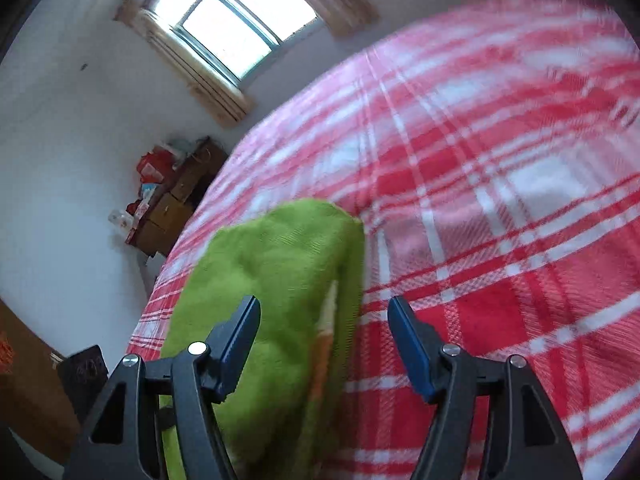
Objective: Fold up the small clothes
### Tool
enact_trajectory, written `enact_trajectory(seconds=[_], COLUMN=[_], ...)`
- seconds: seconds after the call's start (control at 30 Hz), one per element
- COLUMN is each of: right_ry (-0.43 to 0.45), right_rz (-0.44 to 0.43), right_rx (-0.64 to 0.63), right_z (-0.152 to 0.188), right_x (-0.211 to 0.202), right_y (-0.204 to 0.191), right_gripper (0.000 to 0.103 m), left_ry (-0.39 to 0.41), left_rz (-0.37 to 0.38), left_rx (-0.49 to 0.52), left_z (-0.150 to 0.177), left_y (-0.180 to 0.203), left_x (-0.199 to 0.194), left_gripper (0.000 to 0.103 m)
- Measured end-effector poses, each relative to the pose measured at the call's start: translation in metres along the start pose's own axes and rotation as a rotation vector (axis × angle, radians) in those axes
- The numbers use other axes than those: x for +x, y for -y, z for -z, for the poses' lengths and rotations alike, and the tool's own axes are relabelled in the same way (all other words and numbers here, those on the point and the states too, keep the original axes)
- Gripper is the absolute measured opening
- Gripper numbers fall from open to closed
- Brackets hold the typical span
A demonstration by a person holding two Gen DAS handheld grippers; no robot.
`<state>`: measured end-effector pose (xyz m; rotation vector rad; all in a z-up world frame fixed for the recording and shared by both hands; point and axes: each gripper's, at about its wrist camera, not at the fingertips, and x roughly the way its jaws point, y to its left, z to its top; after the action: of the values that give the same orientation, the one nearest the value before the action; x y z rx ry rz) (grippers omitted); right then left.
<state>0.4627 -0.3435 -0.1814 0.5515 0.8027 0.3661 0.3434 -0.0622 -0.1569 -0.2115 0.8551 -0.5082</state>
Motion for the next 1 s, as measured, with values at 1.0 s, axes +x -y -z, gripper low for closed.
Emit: enact_trajectory(seconds=[1.0], right_ry=[-0.132], right_rz=[-0.201], right_rx=[0.012], right_z=[-0.031], right_x=[0.077], right_y=[-0.003], right_gripper=[0.038], left_ry=[0.003], left_rz=[0.023], left_rx=[-0.006], left_z=[-0.001], left_y=[-0.001], left_x=[0.001], left_gripper=[0.103])
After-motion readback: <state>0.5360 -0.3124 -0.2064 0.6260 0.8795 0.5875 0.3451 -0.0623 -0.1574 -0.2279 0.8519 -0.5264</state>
